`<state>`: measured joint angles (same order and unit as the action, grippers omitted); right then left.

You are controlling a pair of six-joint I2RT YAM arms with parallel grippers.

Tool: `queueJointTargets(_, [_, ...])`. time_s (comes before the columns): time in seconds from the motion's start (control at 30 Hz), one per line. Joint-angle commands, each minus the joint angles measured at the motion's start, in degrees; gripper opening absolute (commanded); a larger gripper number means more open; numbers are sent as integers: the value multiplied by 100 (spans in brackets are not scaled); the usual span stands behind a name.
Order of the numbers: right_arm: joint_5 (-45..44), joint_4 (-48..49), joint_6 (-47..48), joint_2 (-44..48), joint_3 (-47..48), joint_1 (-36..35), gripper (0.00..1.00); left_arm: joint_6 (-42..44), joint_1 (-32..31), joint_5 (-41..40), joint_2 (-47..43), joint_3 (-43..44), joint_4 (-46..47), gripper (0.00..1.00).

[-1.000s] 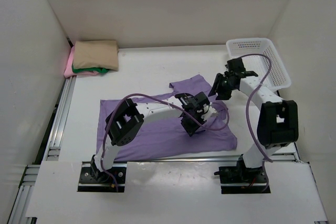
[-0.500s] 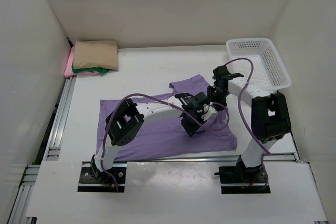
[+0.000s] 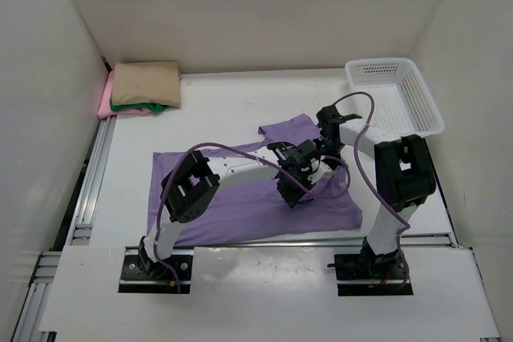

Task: Fold and stack the t-shirts
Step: Fold the flattened tshirt in 1/3 of the way

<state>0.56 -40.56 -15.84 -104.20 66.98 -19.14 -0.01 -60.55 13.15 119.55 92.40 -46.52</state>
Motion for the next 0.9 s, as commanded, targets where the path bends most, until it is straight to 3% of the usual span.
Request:
queueJointTargets(0.0, [-275, -31, -15, 286, 9, -11, 2, 1, 0, -40, -265, 164, 3, 26])
queueJointTargets(0.13, [-407, -31, -139, 602, -106, 58, 1, 1, 105, -163, -265, 164, 3, 22])
queueJointTargets(0.37, [-31, 873, -744, 1384, -931, 576, 1, 1, 501, -470, -160, 401, -50, 17])
queueJointTargets(0.53, [286, 1471, -1044, 1526, -1476, 920, 1, 1, 720, -593, -46, 454, -50, 17])
queueJointTargets(0.87, [454, 2042, -1378, 1578, -1583, 1184, 1, 1, 1037, -822, 341, 780, -50, 17])
